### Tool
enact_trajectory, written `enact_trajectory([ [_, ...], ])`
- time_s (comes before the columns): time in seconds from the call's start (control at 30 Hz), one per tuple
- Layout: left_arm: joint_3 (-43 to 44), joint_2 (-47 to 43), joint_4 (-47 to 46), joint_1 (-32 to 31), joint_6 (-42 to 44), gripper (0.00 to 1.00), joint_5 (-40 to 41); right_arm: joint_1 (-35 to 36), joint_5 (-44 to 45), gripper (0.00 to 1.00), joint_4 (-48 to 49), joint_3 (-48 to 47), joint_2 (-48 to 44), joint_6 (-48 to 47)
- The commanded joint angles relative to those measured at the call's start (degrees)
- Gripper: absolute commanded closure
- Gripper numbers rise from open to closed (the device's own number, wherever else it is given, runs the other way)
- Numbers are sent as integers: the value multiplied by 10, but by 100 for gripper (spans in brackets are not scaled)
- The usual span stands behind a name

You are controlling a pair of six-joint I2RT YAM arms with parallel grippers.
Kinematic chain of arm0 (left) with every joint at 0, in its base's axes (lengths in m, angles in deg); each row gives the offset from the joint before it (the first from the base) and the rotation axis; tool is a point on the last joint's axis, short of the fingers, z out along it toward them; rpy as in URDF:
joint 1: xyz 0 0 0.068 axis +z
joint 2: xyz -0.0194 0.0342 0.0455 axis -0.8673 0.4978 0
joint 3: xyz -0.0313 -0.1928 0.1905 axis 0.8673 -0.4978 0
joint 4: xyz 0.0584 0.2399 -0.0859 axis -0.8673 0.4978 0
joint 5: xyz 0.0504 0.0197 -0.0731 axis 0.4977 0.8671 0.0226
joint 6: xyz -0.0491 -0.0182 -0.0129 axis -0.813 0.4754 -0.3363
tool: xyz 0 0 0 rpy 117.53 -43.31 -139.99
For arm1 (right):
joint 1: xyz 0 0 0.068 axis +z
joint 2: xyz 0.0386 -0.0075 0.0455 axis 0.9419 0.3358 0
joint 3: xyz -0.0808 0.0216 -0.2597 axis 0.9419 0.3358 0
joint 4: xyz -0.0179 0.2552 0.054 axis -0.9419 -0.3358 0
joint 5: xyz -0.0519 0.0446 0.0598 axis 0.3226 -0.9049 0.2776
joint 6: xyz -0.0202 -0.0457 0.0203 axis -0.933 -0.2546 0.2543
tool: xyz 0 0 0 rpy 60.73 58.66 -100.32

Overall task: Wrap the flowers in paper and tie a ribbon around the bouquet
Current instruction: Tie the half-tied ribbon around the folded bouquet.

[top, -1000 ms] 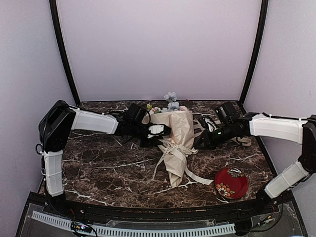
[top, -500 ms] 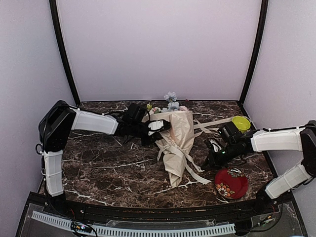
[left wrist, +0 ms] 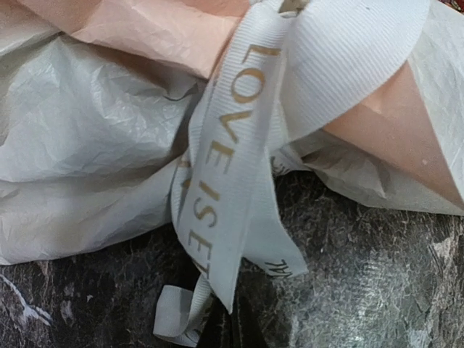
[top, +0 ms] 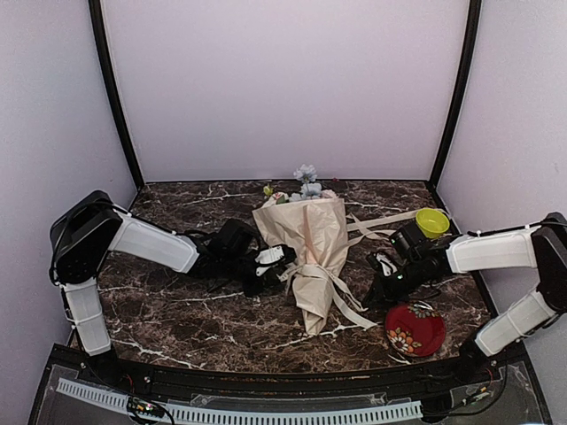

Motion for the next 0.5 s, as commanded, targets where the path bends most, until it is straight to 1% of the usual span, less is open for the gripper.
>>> enact_trajectory([
  [0.0, -12, 7, -10, 7, -30, 100, 18, -10, 20, 100, -2, -3, 16, -22],
  [0.2, 0, 21, 45, 16, -37, 100, 6, -28, 15, 100, 11, 23, 16, -21],
  [0.47, 11, 25, 55, 18, -38, 100, -9, -29, 6, 100, 21, 16, 20, -23],
])
